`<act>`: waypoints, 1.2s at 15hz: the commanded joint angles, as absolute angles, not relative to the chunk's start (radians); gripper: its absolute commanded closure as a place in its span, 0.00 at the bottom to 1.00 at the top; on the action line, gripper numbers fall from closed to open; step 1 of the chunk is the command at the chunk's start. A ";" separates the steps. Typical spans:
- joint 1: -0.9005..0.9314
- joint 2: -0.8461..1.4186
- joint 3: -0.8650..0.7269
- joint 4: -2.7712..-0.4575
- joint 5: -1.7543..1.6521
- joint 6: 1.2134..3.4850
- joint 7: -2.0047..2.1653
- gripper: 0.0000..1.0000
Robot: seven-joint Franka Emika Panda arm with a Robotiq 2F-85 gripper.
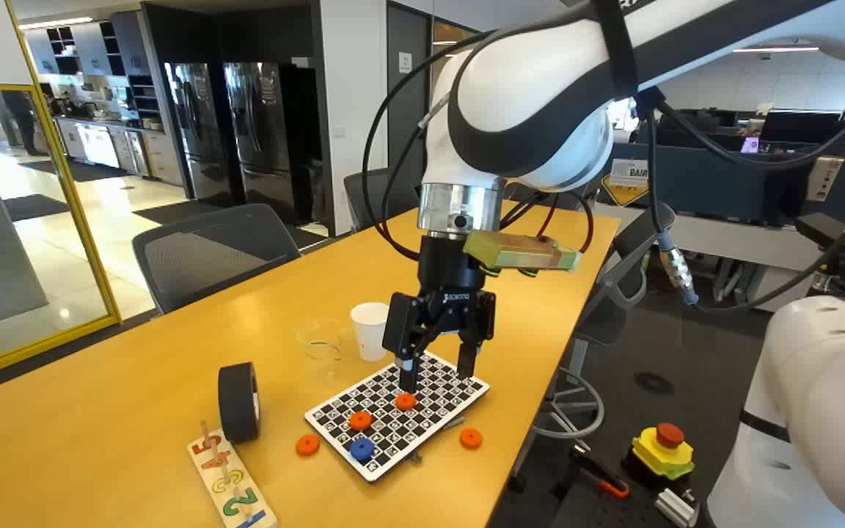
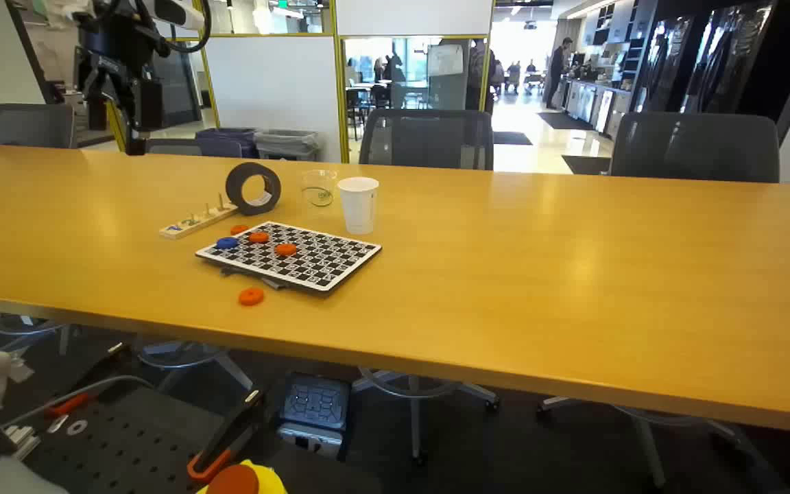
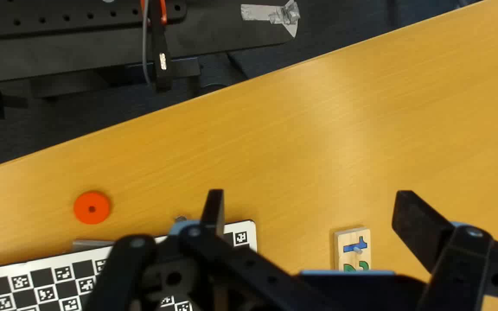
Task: Put two rings in the clear cup and the rest in the white cup
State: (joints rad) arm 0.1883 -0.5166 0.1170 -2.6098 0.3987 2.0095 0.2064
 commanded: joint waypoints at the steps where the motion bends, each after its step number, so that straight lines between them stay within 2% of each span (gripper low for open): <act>1: 0.176 -0.517 0.127 -2.606 0.403 2.006 0.202 0.00; 9: 0.174 -0.514 0.137 -2.614 0.376 2.037 0.180 0.00; 18: 0.129 -0.409 0.132 -2.750 0.227 2.397 0.142 0.00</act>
